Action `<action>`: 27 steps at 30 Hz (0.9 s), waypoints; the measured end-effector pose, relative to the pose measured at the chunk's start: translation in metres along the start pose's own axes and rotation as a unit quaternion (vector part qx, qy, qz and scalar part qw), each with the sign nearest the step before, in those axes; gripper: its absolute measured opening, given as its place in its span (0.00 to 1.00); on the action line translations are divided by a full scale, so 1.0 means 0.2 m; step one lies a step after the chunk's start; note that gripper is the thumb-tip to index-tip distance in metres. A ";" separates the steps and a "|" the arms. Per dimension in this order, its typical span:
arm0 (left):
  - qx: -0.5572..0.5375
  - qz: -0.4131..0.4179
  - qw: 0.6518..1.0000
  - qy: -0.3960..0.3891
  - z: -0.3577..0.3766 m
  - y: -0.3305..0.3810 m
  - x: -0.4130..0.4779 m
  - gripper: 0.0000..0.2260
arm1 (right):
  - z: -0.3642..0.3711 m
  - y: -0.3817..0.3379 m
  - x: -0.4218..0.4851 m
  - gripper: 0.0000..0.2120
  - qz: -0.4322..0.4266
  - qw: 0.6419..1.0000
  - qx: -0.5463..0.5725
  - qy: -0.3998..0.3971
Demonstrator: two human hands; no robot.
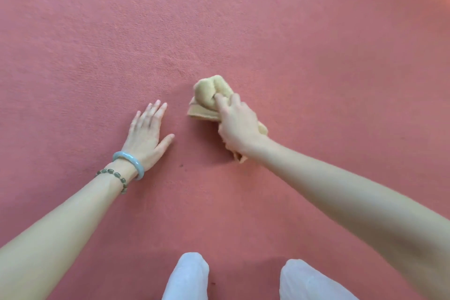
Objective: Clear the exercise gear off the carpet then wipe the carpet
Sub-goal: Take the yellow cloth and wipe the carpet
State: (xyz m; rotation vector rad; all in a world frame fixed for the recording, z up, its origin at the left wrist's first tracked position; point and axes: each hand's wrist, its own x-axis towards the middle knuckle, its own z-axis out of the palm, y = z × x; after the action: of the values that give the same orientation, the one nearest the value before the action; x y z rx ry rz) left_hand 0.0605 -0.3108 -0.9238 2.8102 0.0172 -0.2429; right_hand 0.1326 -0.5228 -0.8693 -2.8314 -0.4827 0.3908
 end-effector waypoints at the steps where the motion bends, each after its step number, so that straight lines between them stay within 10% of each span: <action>1: -0.028 -0.024 0.999 0.036 -0.02 -0.02 -0.03 0.29 | 0.05 -0.11 -0.09 0.24 -0.041 0.999 0.010 -0.021; 9: -0.062 -0.152 0.983 0.088 -0.11 -0.28 -0.22 0.25 | 0.16 -0.34 -0.59 0.26 -0.272 0.935 0.072 -0.214; 15: -0.040 -0.111 0.992 0.039 -0.06 -0.16 -0.21 0.26 | -0.01 0.22 -0.26 0.21 -0.008 0.994 0.060 -0.087; 23: -0.028 -0.110 0.994 -0.001 -0.03 -0.09 -0.20 0.26 | -0.31 1.02 -0.22 0.15 0.240 0.970 -0.041 0.029; 27: -0.011 -0.109 0.994 -0.014 -0.03 -0.08 -0.21 0.26 | -0.25 0.87 -0.31 0.21 0.189 0.980 -0.051 0.042</action>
State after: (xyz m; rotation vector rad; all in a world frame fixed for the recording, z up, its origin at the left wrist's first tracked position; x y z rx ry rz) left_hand 0.0195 -0.2926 -0.9172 2.7817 0.3185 -0.3302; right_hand 0.1418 -0.7141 -0.8574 -3.0223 0.0590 0.3205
